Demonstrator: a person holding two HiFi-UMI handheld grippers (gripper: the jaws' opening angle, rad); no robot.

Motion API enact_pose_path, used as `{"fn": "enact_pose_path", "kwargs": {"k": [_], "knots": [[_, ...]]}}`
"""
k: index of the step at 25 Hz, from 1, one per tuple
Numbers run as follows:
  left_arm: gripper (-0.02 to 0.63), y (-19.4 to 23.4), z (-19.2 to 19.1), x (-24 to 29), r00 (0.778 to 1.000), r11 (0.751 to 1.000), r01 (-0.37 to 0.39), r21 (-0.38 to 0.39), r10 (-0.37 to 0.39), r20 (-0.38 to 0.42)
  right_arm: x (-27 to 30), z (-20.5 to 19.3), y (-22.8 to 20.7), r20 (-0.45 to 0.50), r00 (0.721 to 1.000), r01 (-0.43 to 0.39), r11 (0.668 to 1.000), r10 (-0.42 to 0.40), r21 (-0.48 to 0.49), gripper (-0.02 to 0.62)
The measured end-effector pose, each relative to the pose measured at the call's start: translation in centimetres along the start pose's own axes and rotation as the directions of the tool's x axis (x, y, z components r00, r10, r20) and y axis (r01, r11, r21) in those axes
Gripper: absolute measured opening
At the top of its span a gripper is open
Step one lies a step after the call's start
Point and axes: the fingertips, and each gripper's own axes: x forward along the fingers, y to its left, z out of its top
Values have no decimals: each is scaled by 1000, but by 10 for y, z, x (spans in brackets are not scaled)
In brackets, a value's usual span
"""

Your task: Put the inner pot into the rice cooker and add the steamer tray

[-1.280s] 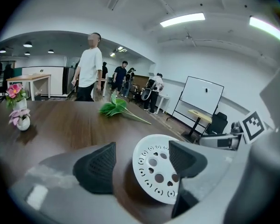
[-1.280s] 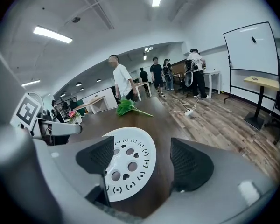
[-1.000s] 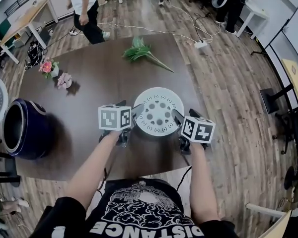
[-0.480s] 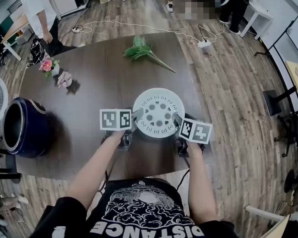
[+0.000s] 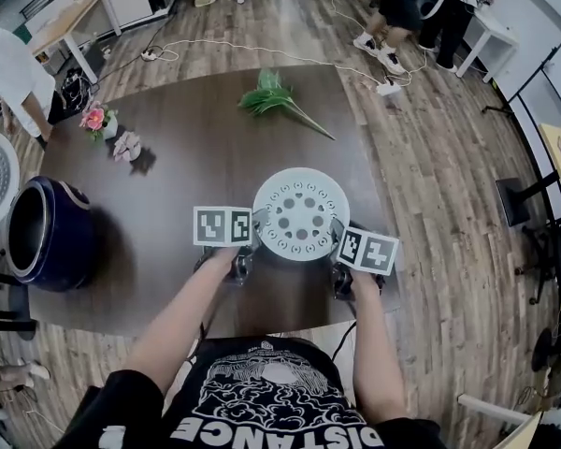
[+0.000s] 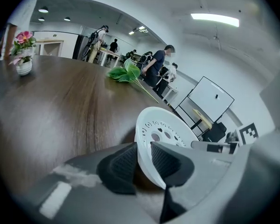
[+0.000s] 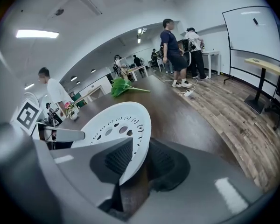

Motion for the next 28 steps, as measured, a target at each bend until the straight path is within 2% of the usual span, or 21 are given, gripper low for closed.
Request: {"fn": "enact_pose_path", "kwargs": {"k": [8, 18, 28], "knots": [[98, 7, 6, -21, 999, 999, 3, -33, -1, 46, -7, 11, 21, 28, 999, -22, 1000, 22, -5, 95], [92, 33, 32, -89, 985, 998, -15, -68, 26, 169, -14, 33, 91, 65, 993, -95, 993, 100, -74, 94], [89, 64, 46, -150, 966, 996, -19, -91, 42, 256, -18, 41, 159, 85, 983, -151, 980, 163, -132, 94]]}}
